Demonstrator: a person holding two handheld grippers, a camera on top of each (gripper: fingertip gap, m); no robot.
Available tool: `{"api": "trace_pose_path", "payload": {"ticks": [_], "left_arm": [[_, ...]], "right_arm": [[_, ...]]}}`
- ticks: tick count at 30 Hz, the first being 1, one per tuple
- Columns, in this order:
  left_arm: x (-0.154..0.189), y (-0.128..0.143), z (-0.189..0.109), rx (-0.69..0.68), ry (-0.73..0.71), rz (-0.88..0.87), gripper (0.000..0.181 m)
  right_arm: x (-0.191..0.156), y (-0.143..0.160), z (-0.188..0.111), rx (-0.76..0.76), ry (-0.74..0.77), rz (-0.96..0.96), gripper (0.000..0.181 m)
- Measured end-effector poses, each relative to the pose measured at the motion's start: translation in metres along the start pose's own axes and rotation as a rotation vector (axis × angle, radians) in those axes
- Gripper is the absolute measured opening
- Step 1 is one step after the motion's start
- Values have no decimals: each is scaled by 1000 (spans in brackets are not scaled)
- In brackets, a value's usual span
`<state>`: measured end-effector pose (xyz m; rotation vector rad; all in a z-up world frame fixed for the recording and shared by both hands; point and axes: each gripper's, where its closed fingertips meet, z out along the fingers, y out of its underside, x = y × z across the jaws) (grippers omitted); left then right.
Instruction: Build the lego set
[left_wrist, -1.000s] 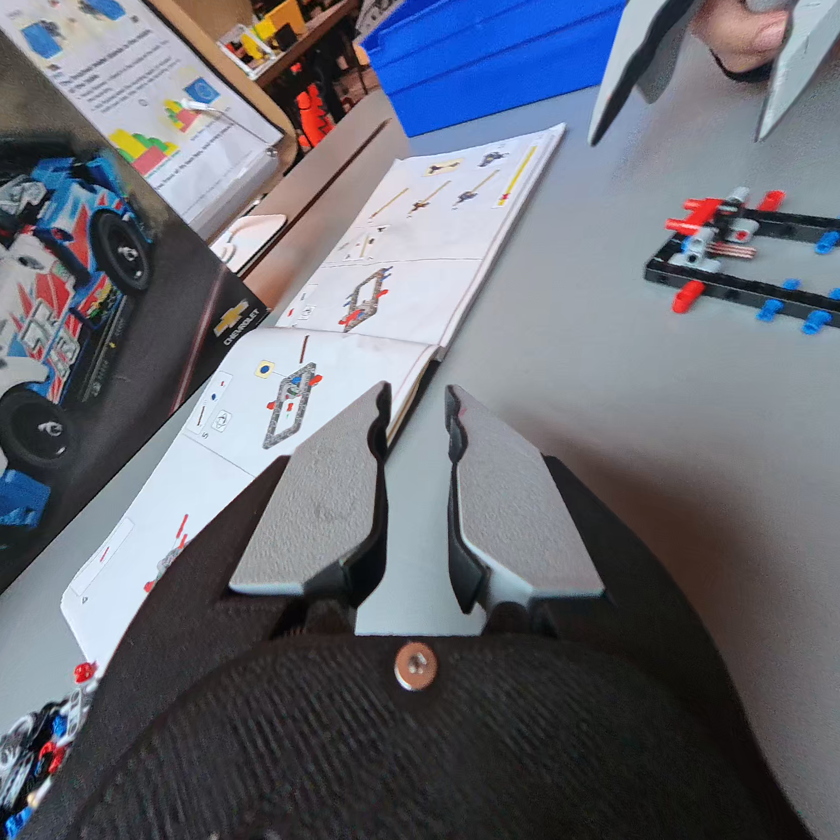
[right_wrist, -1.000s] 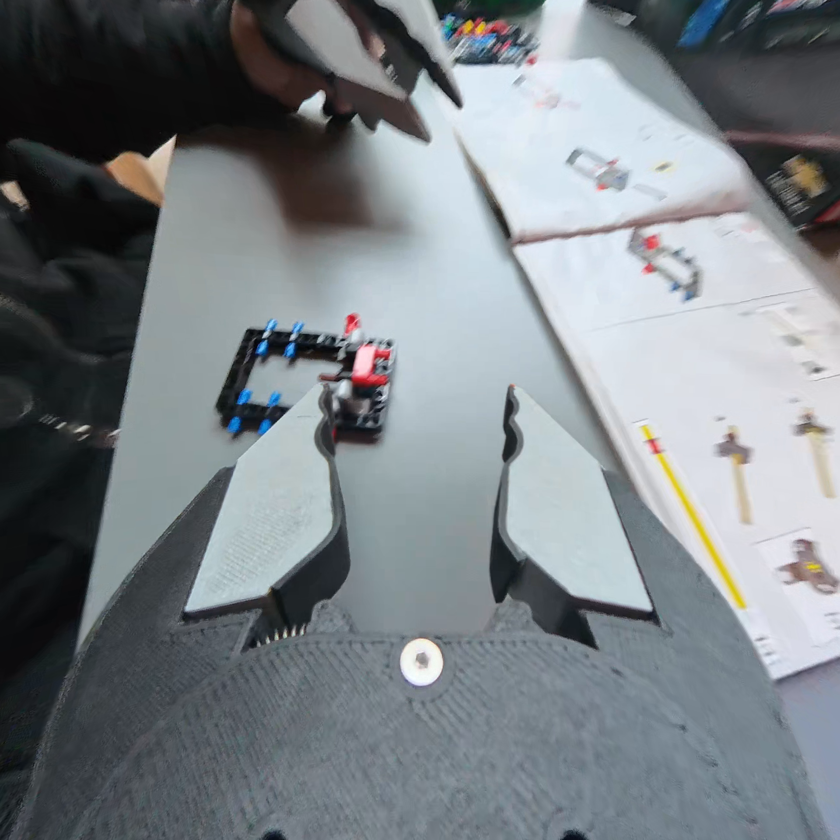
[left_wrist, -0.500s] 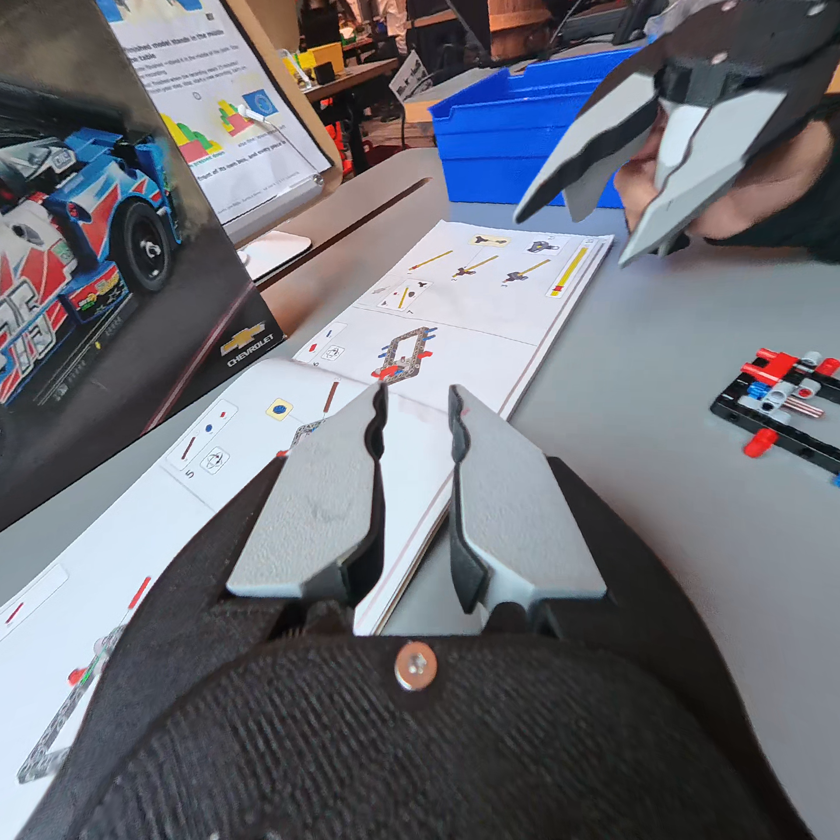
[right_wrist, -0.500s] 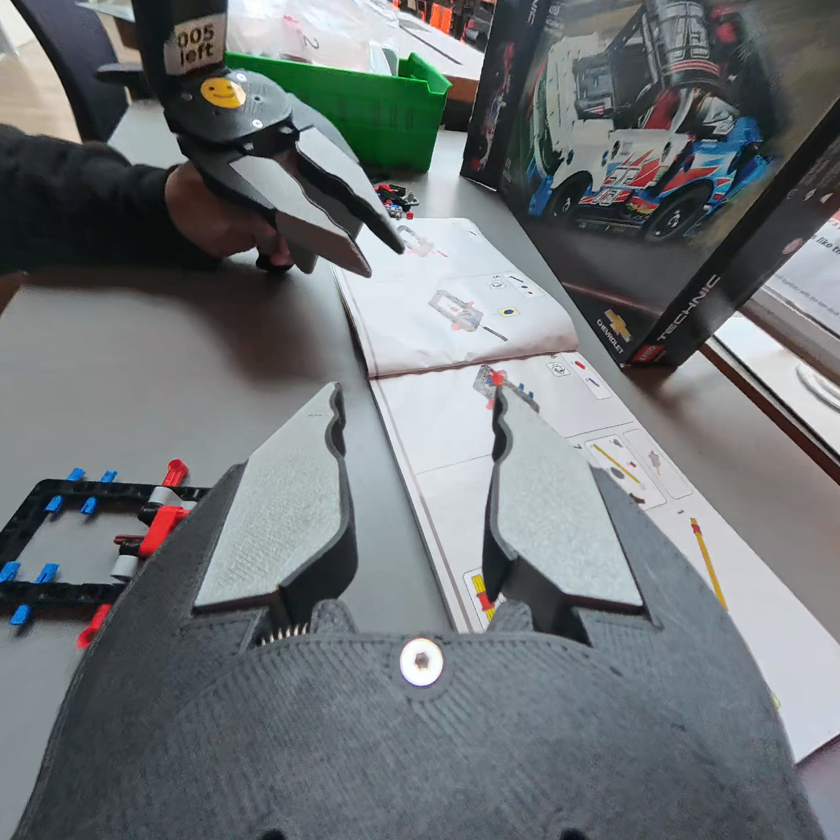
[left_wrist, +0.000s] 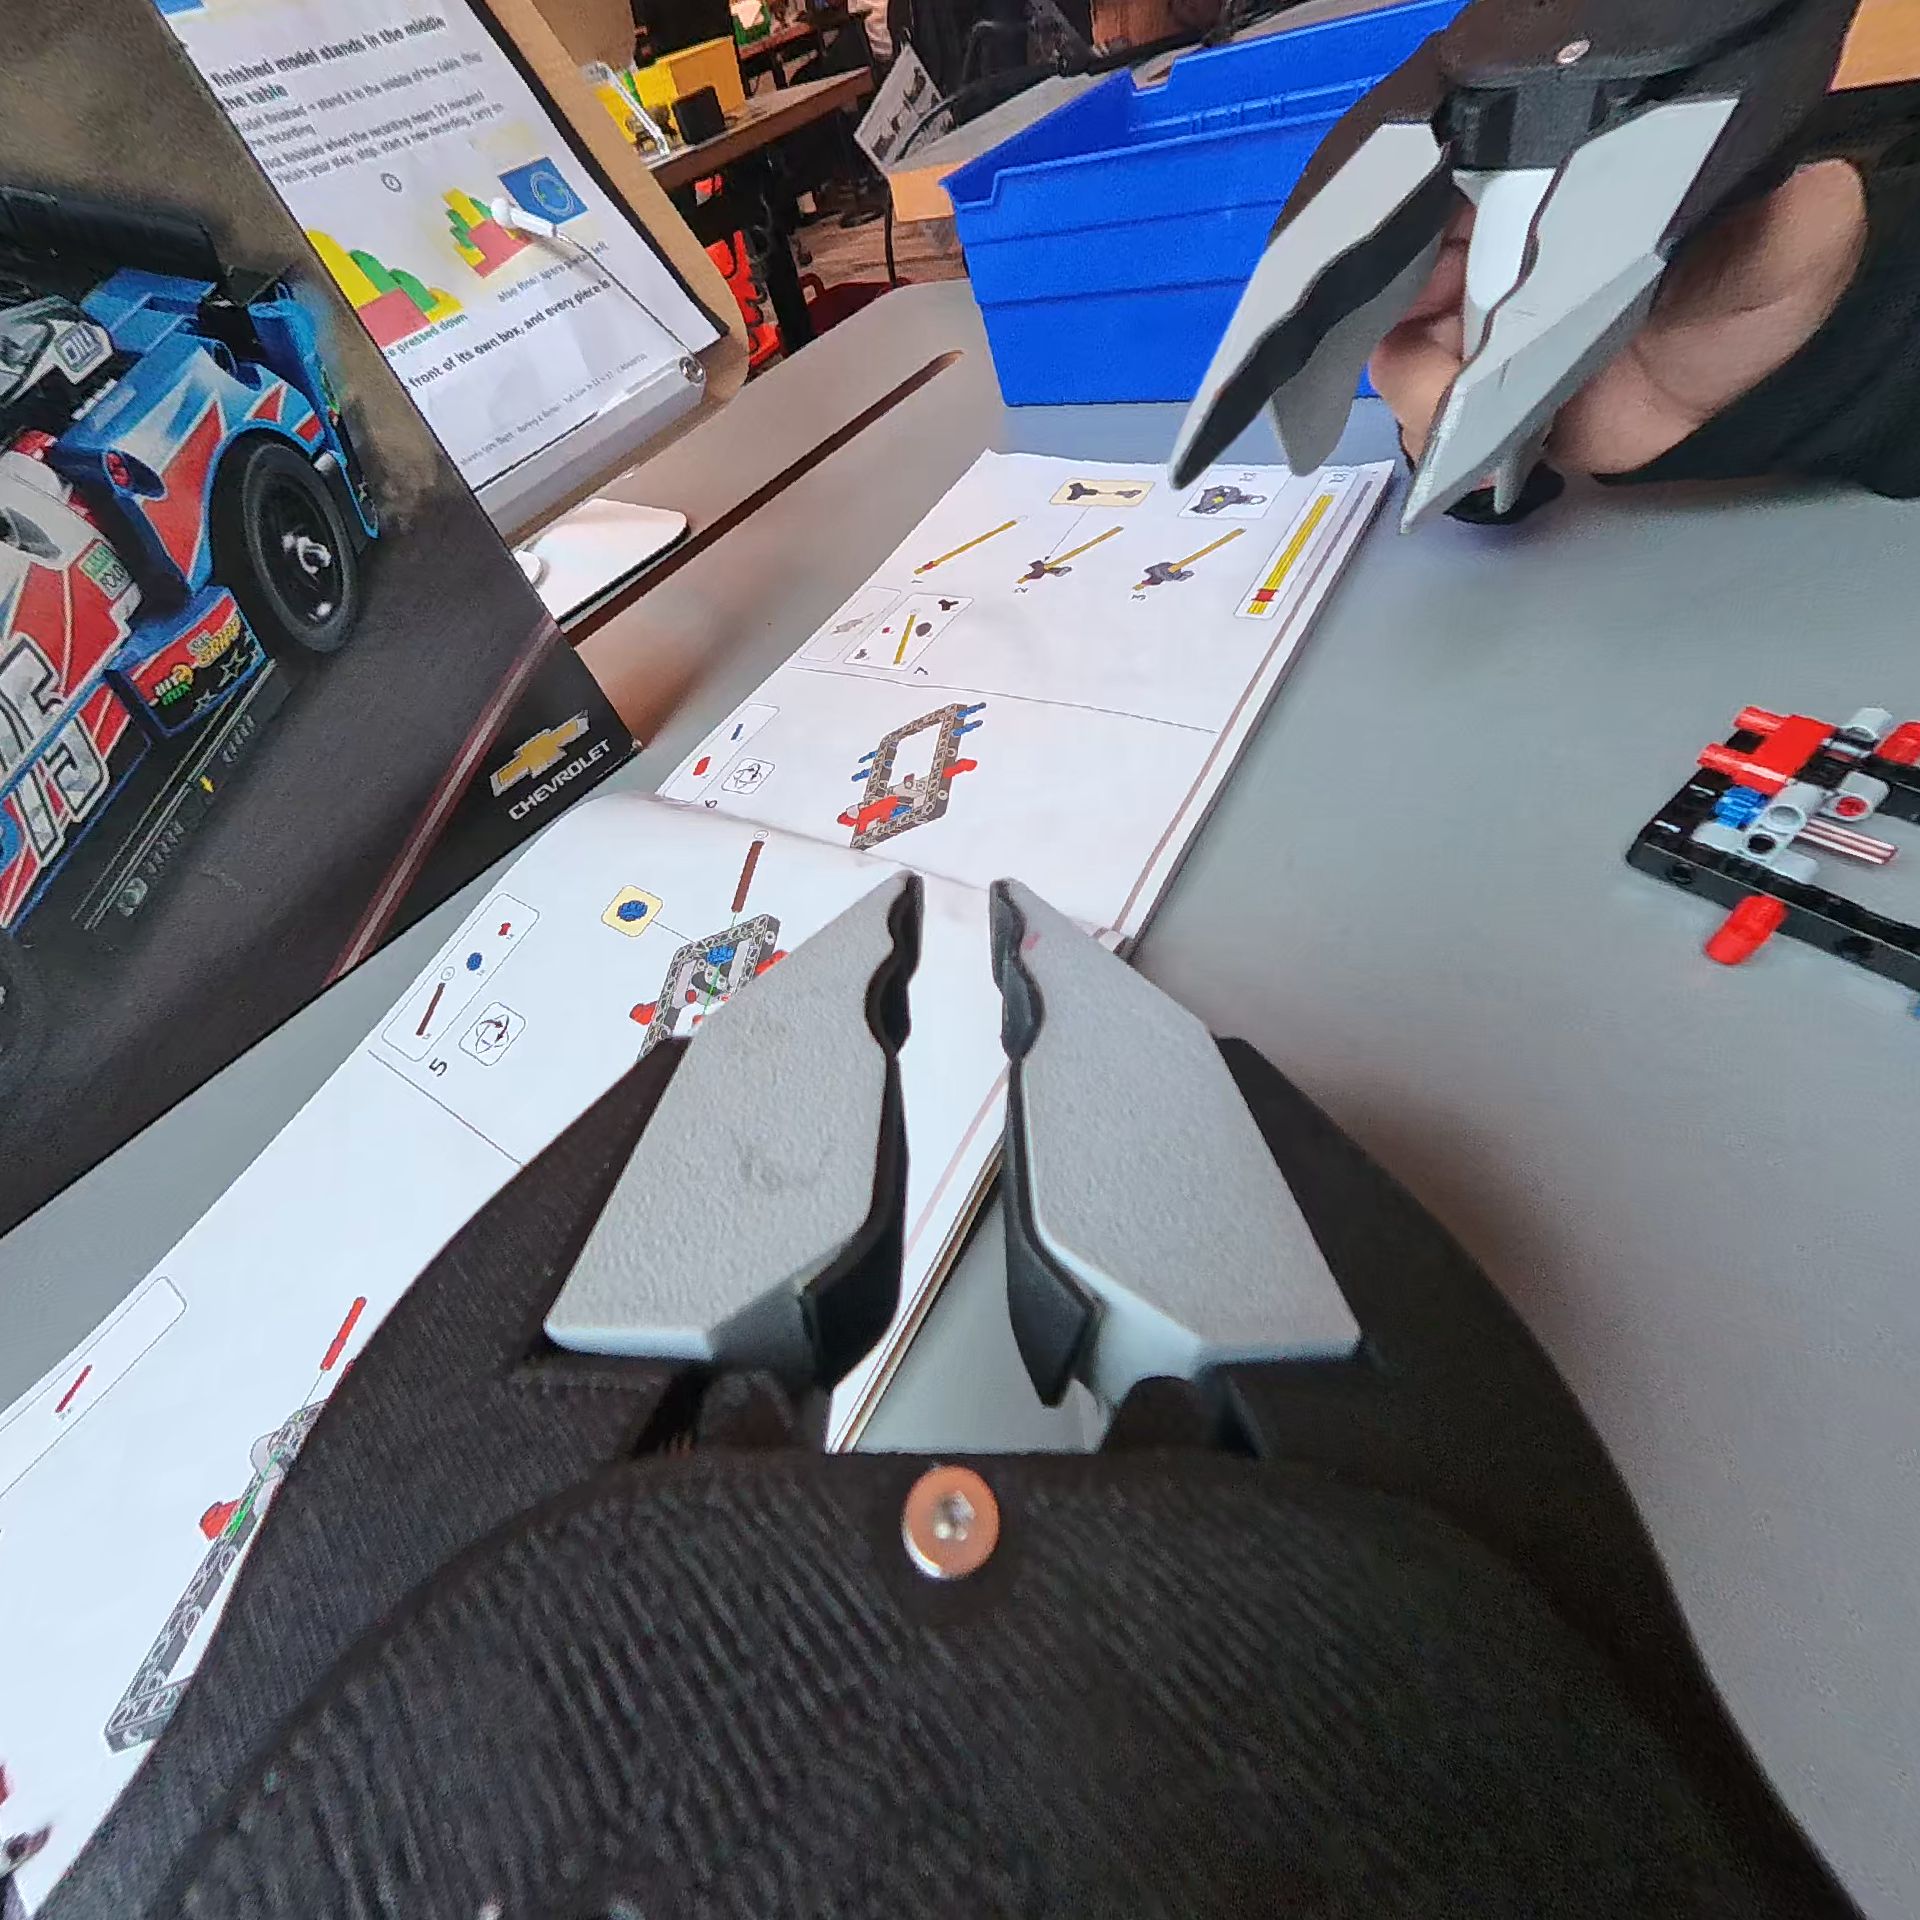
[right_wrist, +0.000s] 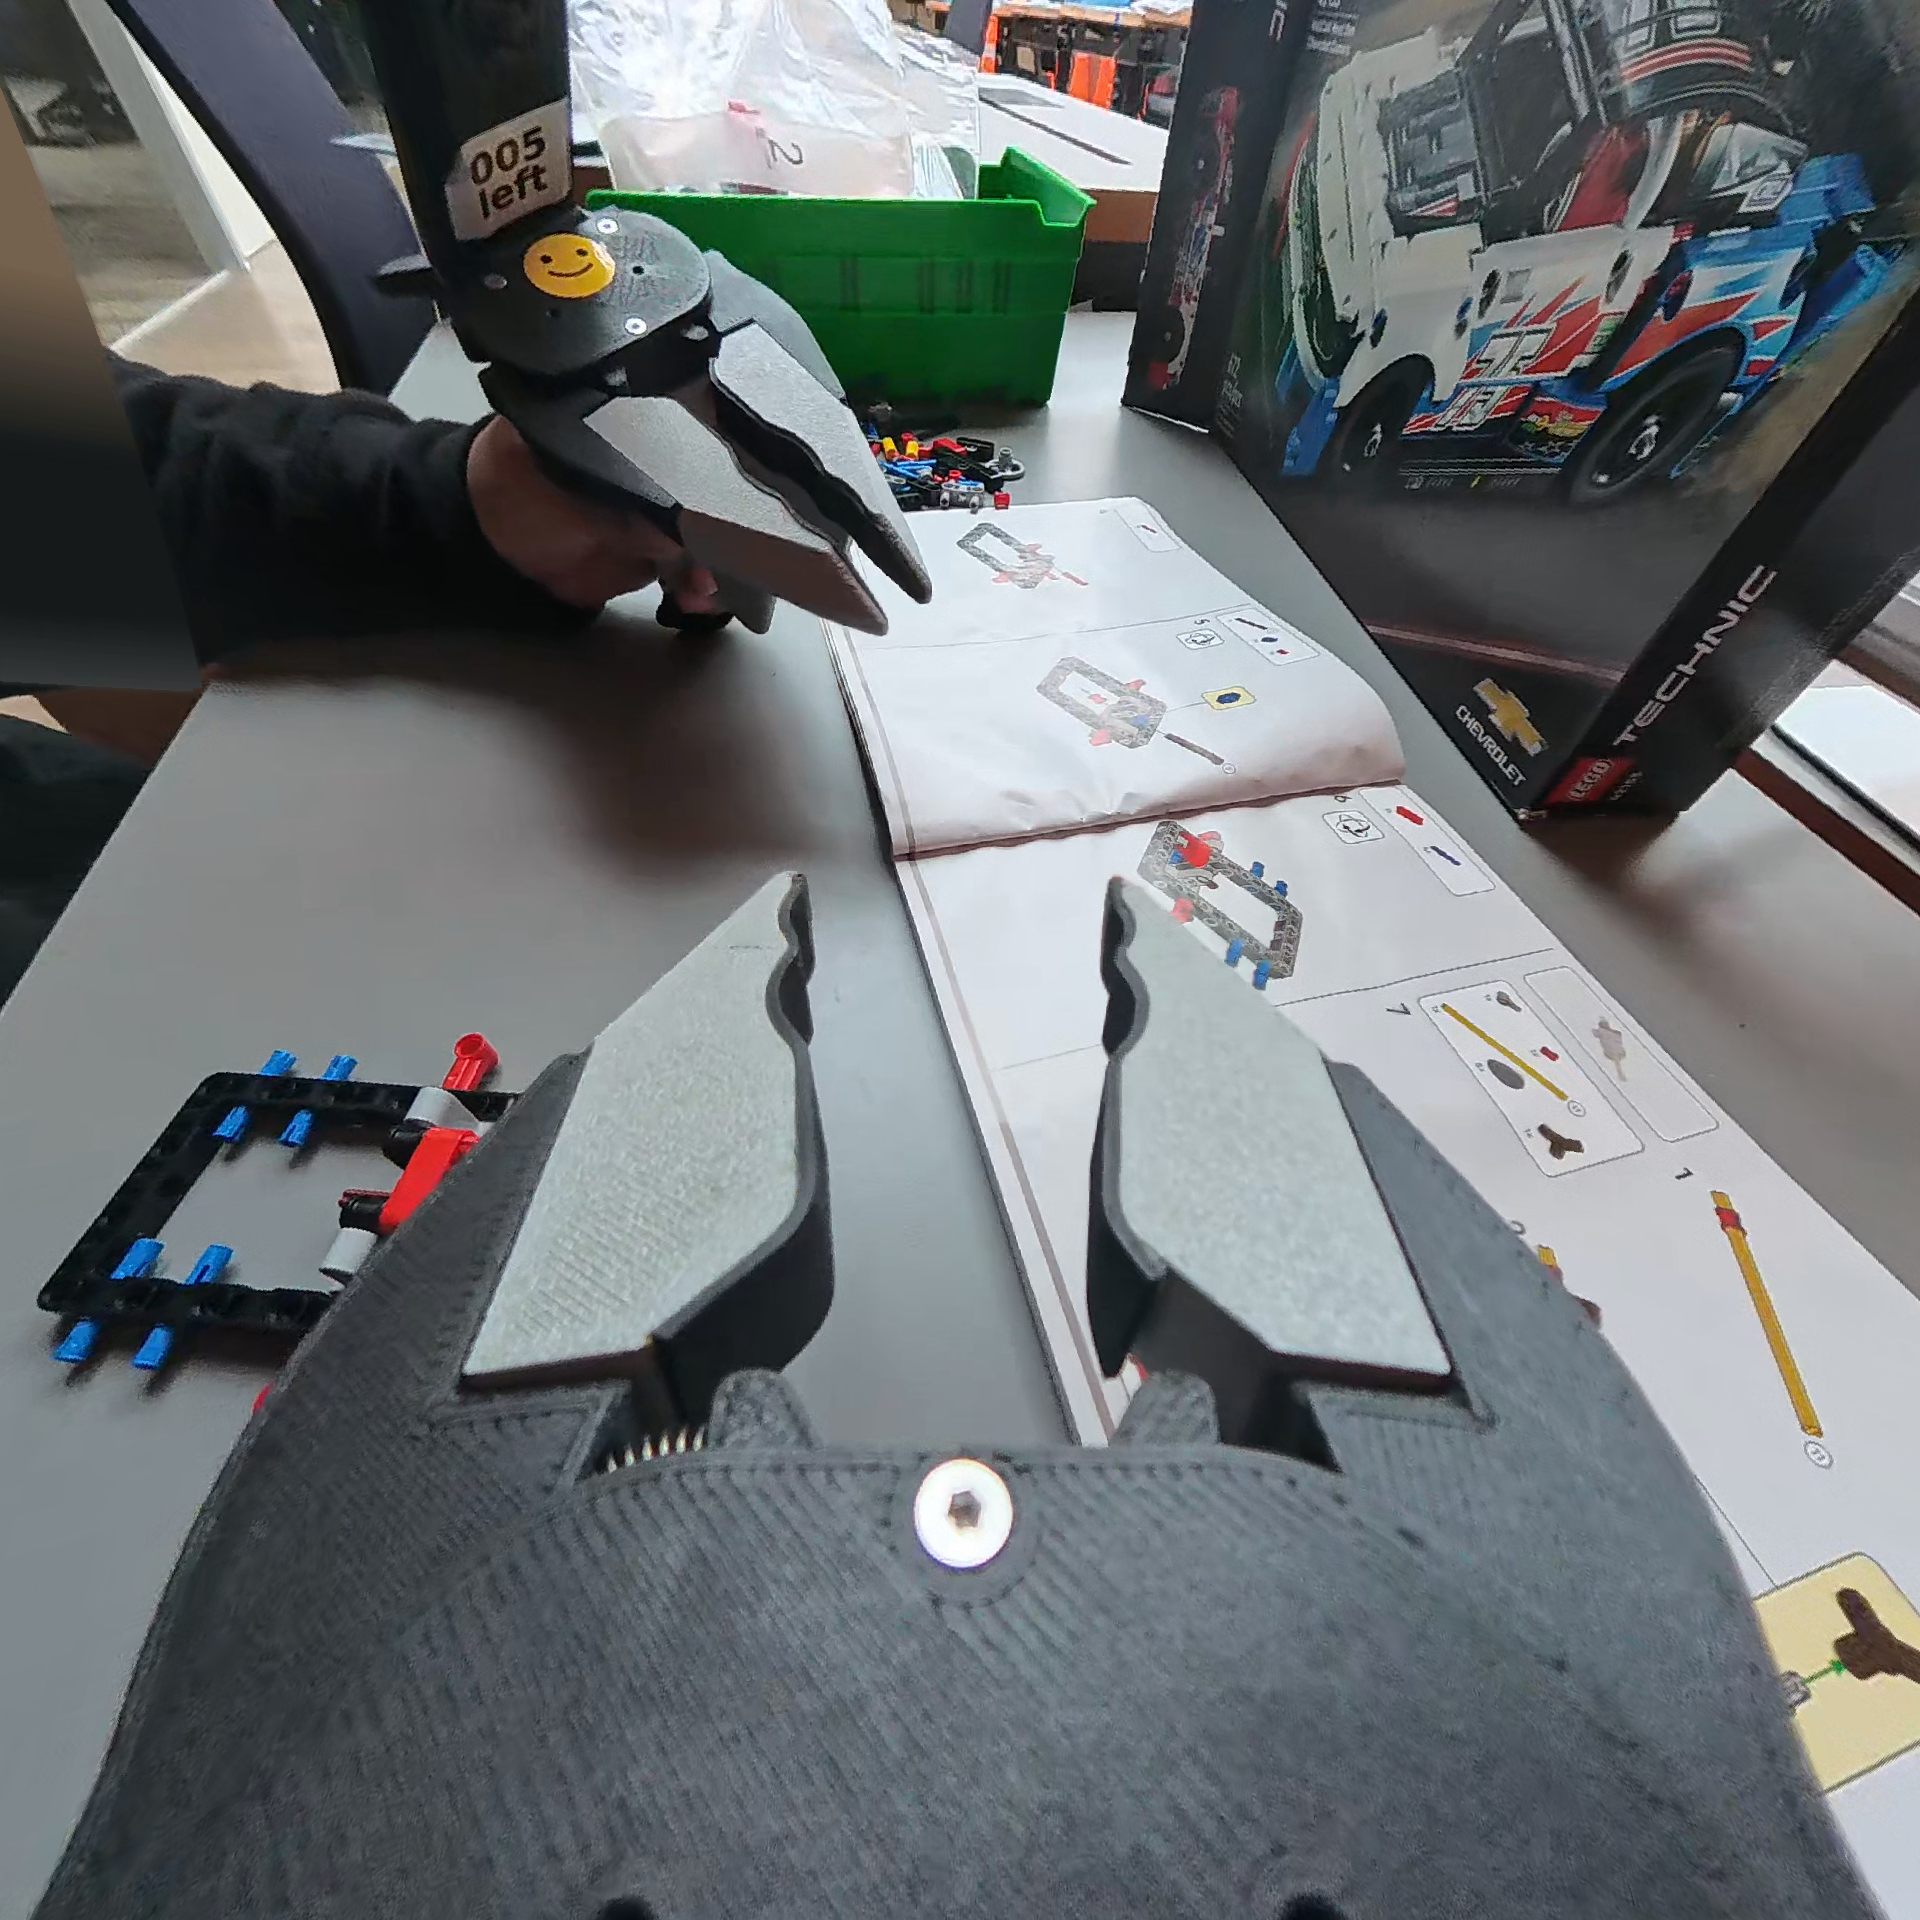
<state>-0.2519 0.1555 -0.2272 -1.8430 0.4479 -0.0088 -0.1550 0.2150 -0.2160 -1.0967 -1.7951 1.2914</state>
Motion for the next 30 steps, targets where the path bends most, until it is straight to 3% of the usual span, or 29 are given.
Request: {"api": "trace_pose_path", "payload": {"ticks": [30], "left_arm": [[-4, 4, 0, -24, -25, 25, 5]], "right_arm": [[-2, 7, 0, -17, -9, 3, 45]]}}
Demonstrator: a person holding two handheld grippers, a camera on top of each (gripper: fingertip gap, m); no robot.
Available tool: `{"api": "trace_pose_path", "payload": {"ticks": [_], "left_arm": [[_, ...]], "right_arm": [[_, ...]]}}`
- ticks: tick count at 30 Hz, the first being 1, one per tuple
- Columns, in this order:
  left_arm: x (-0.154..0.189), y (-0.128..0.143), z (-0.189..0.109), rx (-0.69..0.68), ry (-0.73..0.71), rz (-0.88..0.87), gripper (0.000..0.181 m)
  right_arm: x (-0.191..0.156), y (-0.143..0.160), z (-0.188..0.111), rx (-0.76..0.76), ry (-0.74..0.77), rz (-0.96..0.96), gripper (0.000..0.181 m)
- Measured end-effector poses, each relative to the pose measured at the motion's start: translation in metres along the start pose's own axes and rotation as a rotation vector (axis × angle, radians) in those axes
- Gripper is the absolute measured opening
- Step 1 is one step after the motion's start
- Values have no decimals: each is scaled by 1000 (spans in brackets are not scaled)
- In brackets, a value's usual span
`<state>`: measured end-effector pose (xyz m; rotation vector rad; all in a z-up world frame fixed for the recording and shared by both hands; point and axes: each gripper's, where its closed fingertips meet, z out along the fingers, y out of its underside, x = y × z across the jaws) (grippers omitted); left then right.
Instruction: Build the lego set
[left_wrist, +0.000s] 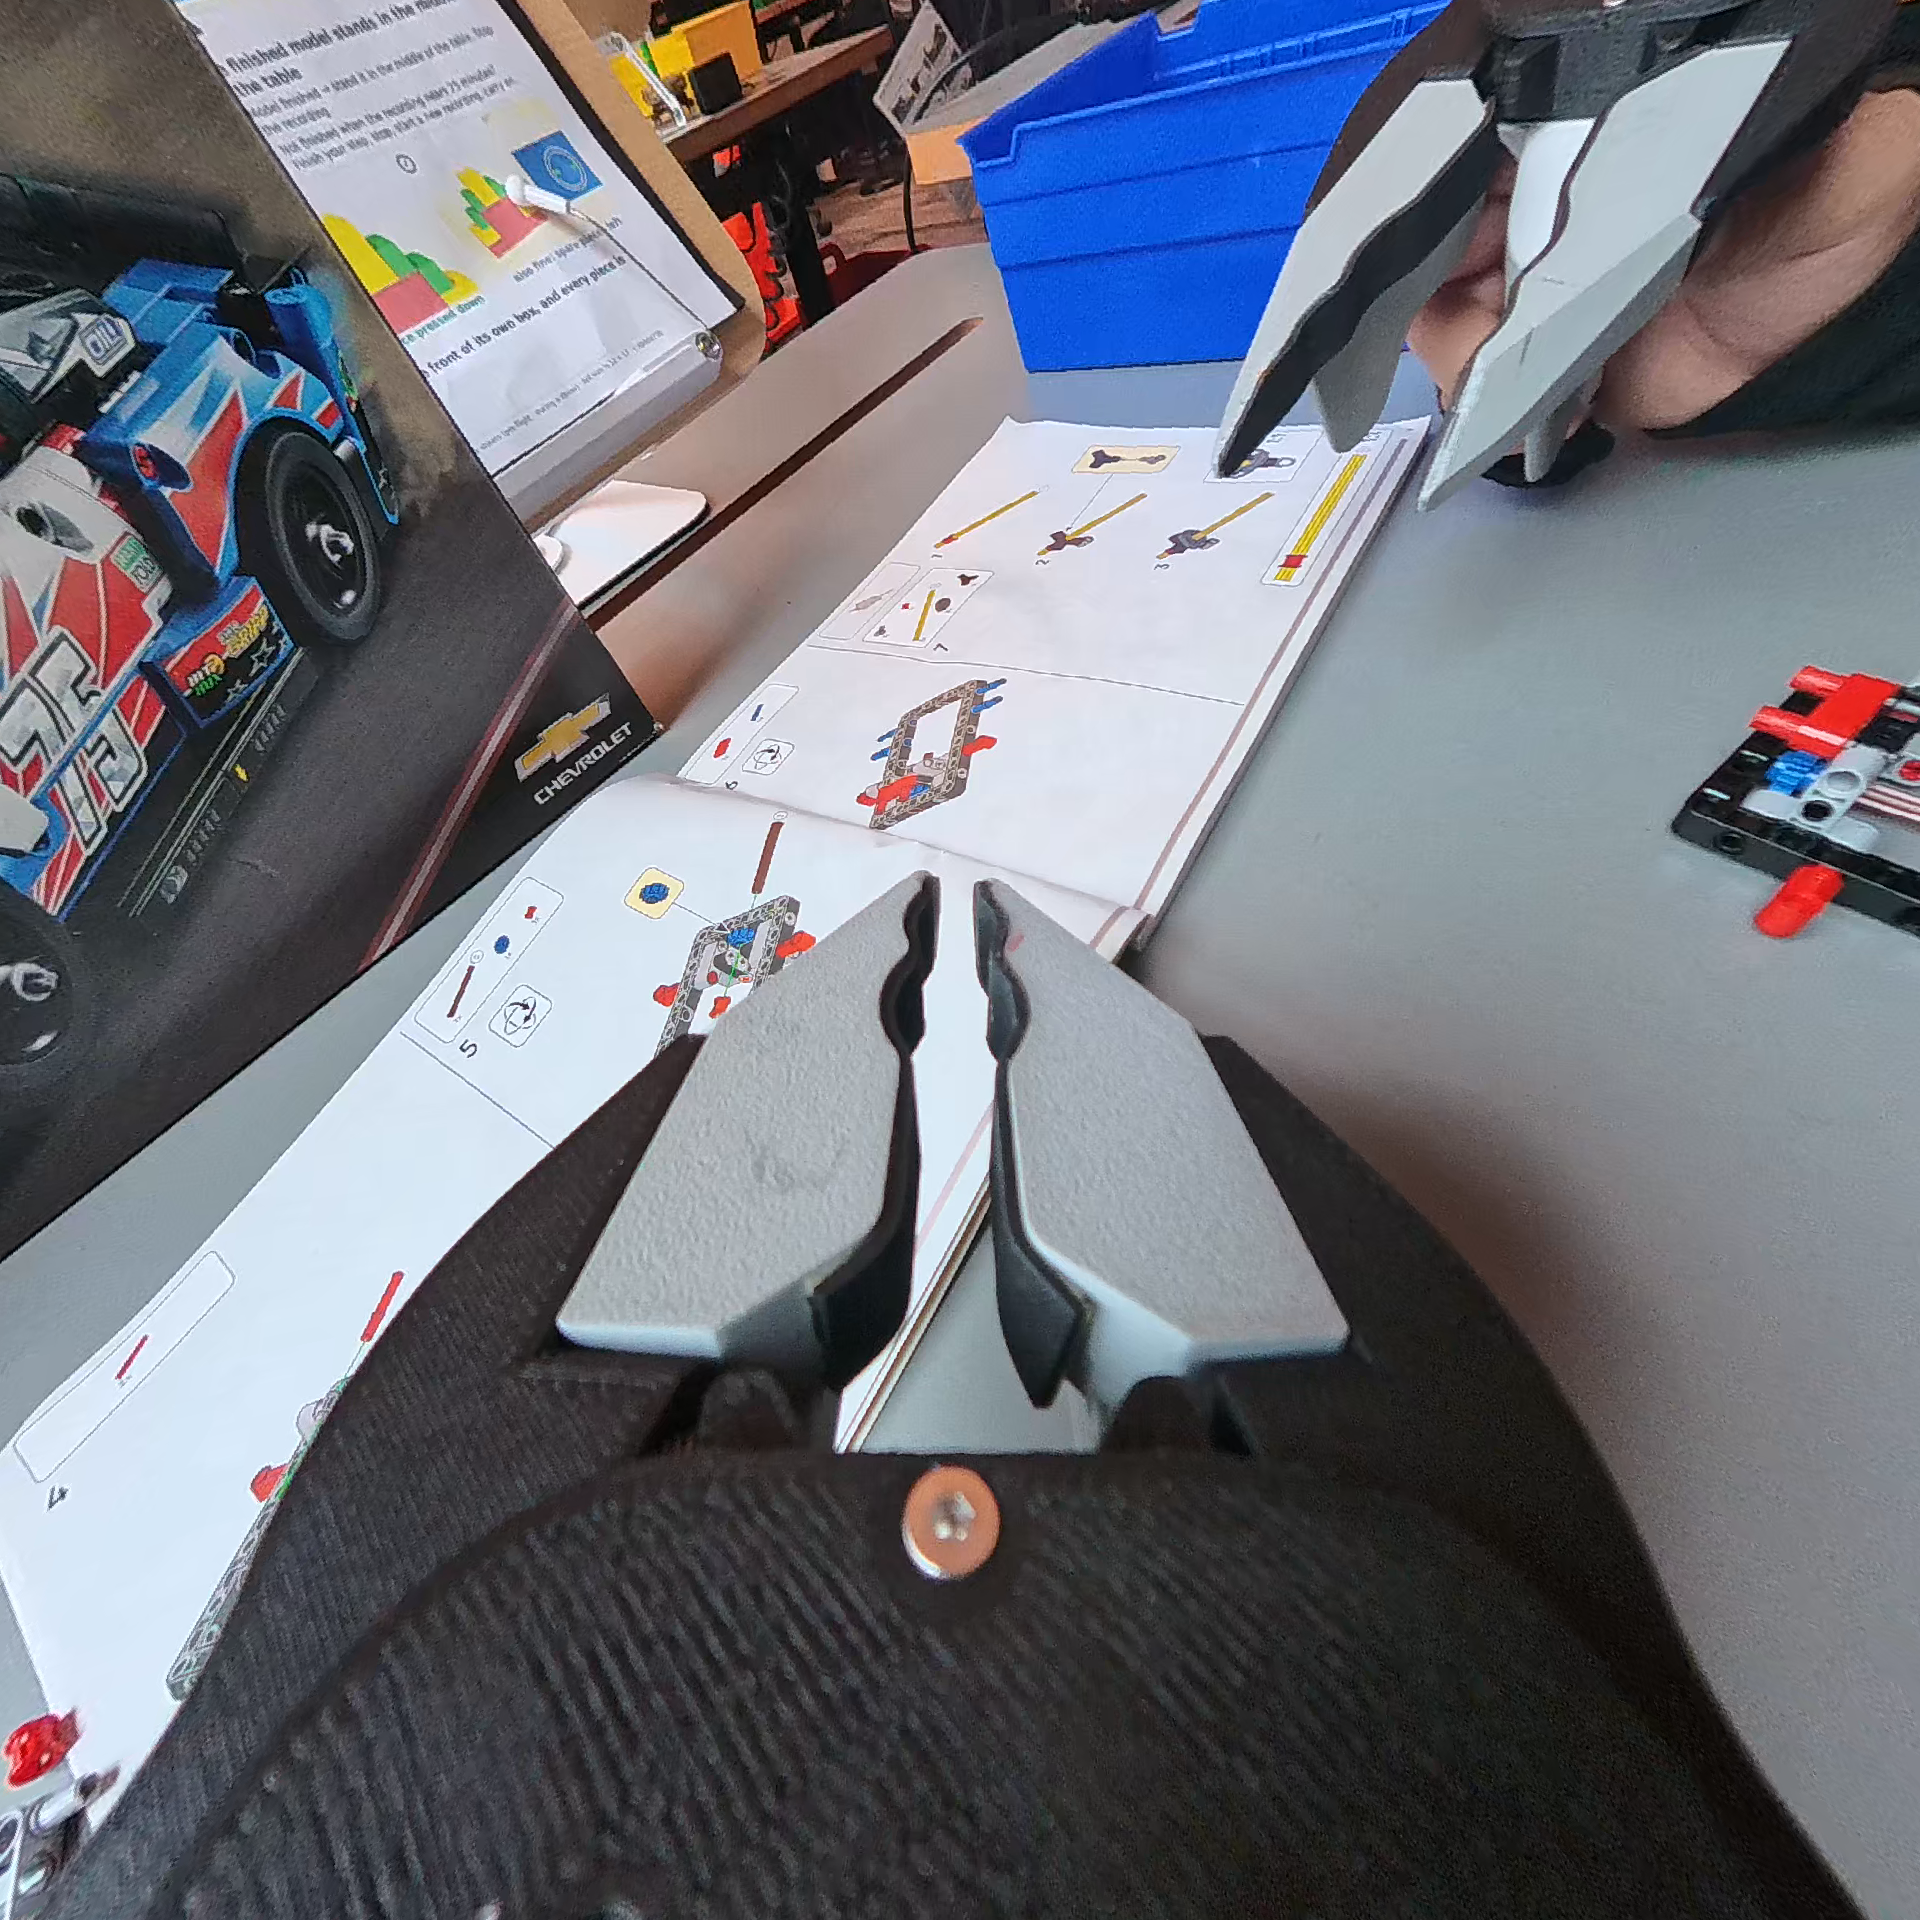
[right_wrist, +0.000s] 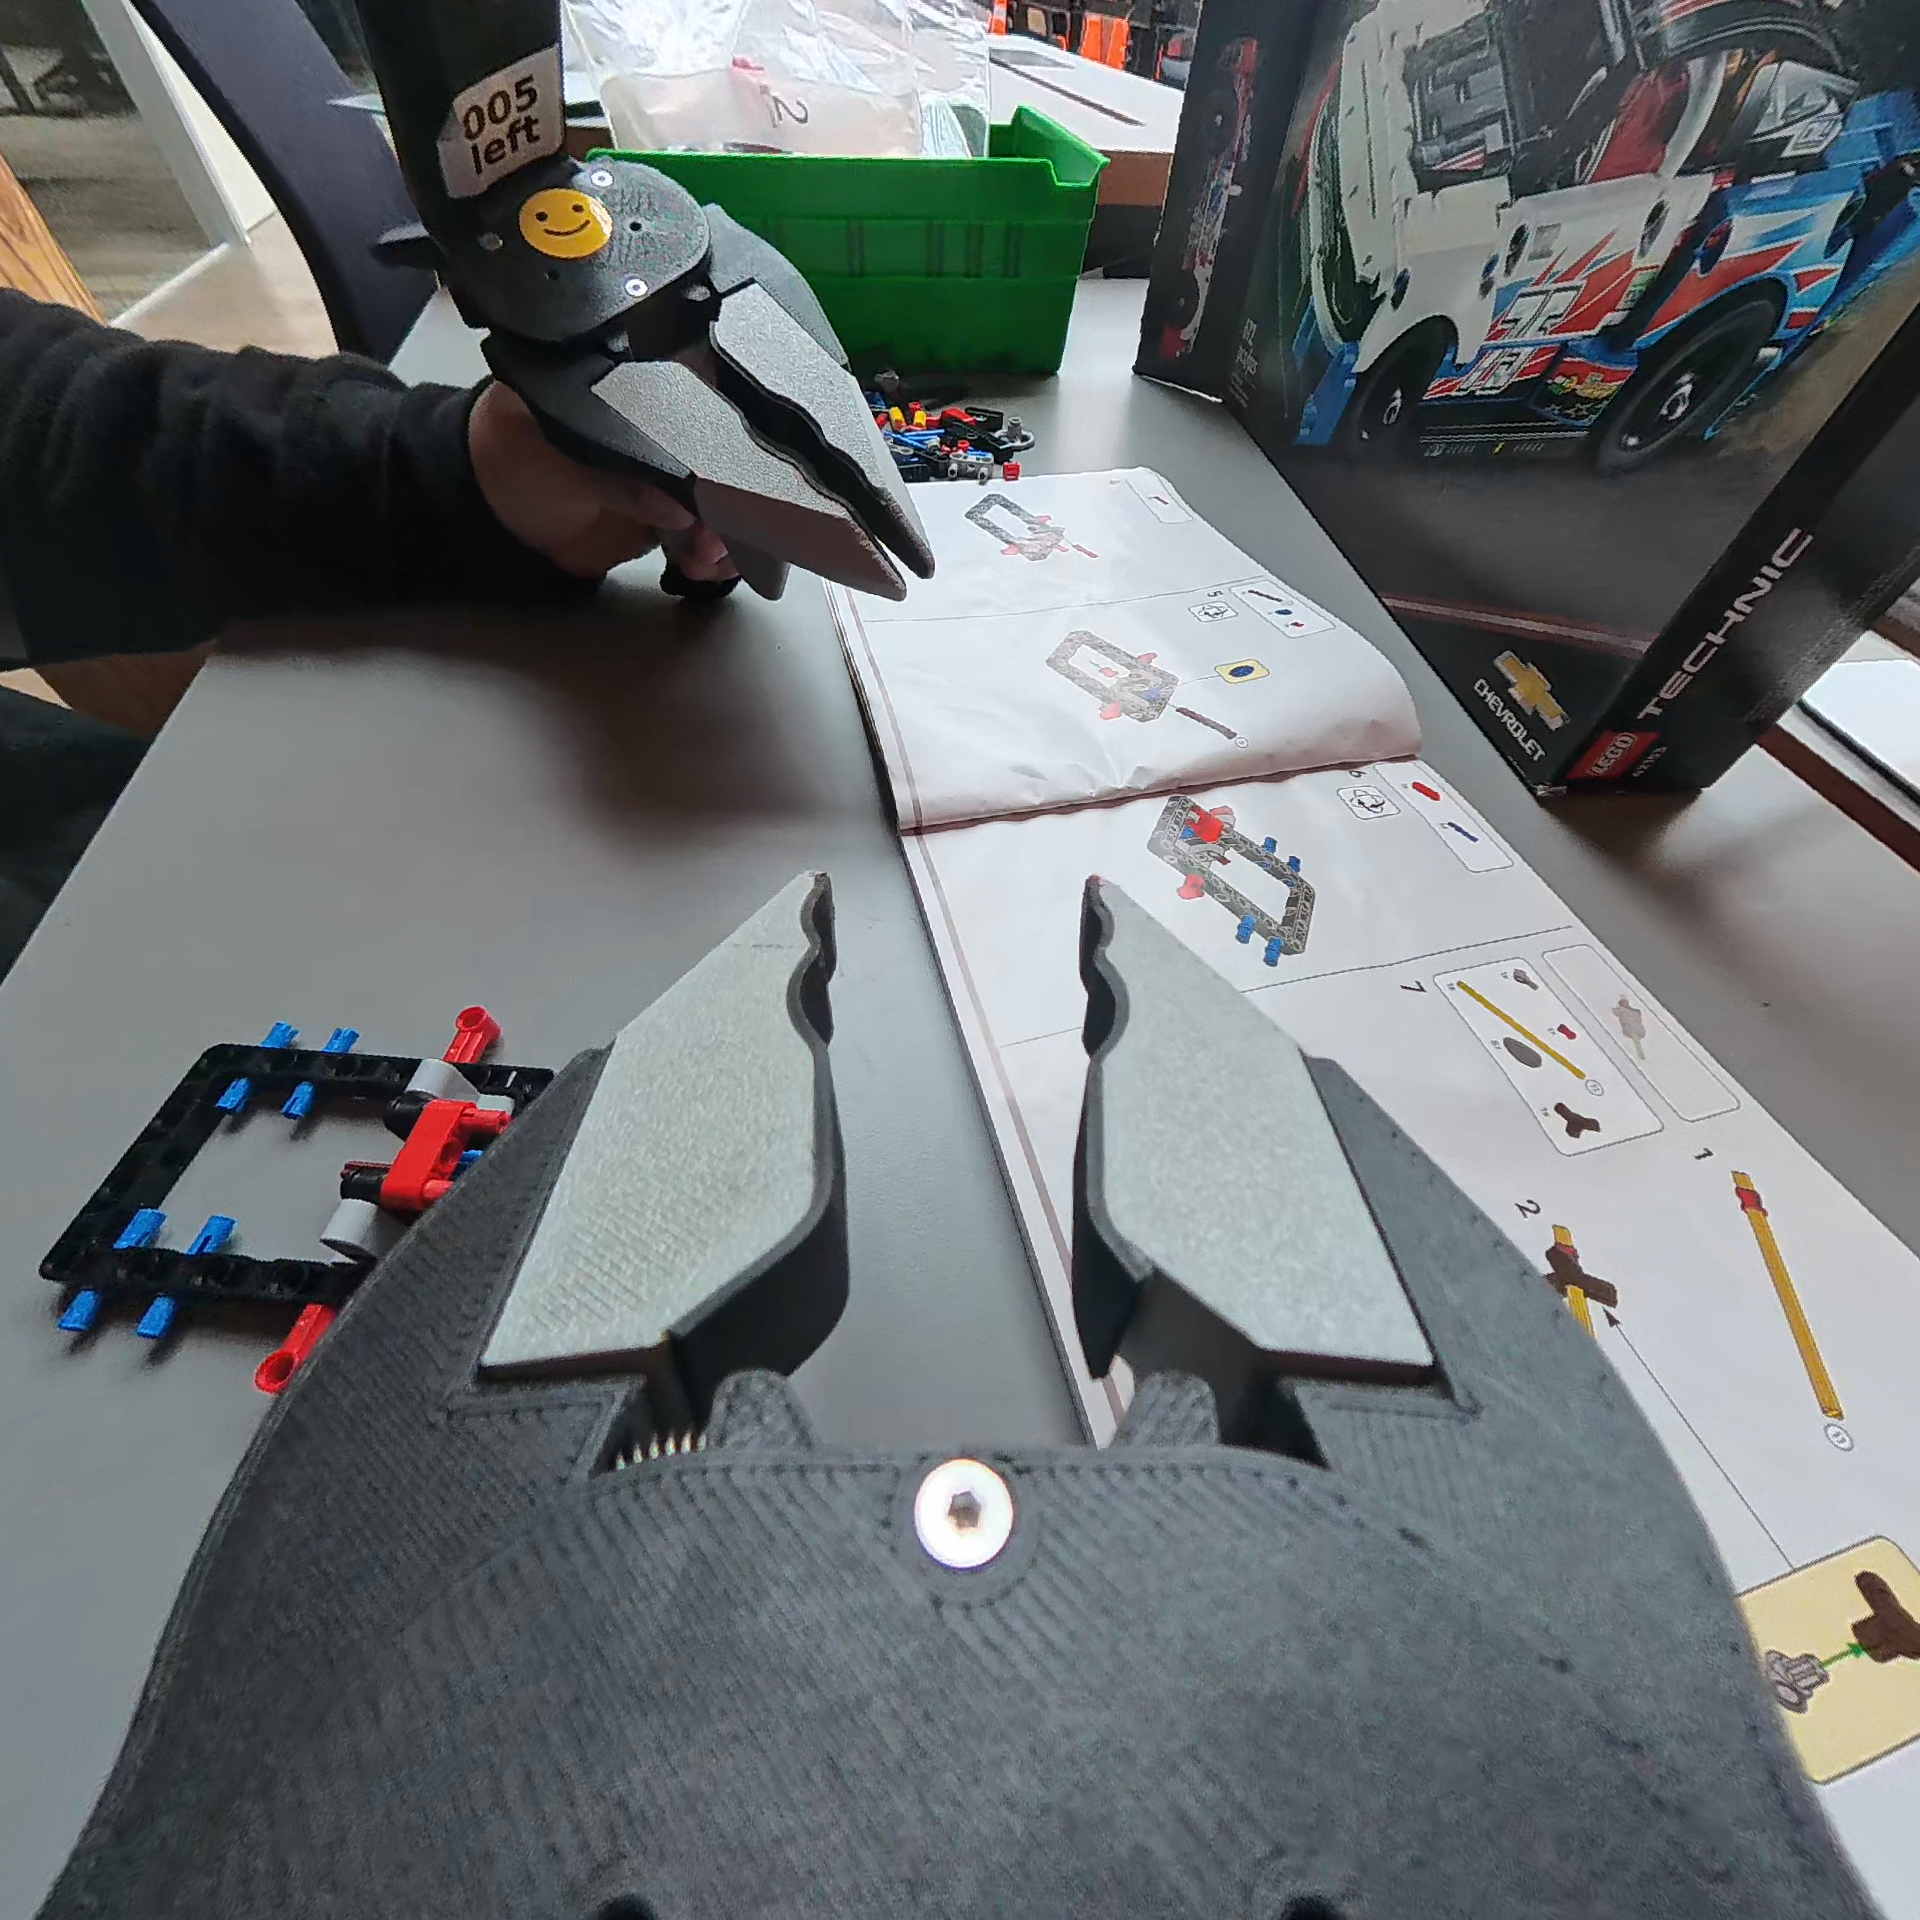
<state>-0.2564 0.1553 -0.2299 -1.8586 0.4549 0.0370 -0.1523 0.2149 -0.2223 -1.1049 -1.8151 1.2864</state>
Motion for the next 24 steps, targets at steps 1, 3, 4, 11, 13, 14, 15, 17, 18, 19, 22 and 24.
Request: {"api": "trace_pose_path", "payload": {"ticks": [1, 3, 4, 11, 13, 14, 15, 17, 18, 19, 22, 24], "left_arm": [[0, 0, 0, -1, -1, 0, 5], [0, 0, 0, 0, -1, -1, 5], [0, 0, 0, 0, -1, -1, 5], [0, 0, 0, 0, 1, -2, 4], [0, 0, 0, 0, 1, 0, 4], [0, 0, 0, 0, 1, 1, 4], [0, 0, 0, 0, 2, 1, 4], [0, 0, 0, 0, 2, 0, 4], [0, 0, 0, 1, 2, 0, 4], [0, 0, 0, 1, 2, -1, 4], [0, 0, 0, 0, 2, -1, 4], [0, 0, 0, 0, 2, 0, 4]], "right_arm": [[0, 0, 0, 0, 0, 0, 45], [0, 0, 0, 1, -1, 0, 45], [-1, 0, 0, 2, -2, -1, 44], [-1, 0, 0, 1, -6, 0, 44], [-2, 0, 0, 0, -8, 0, 44], [-2, 0, 0, 0, -8, -1, 43], [-2, 0, 0, 0, -8, -2, 44], [-2, 0, 0, 1, -9, -2, 43], [-2, -1, 0, 2, -9, -2, 43], [-2, -1, -1, 3, -8, -1, 43], [-2, -1, -1, 4, -10, 0, 43], [-3, -1, -1, 2, -10, -2, 43]]}}
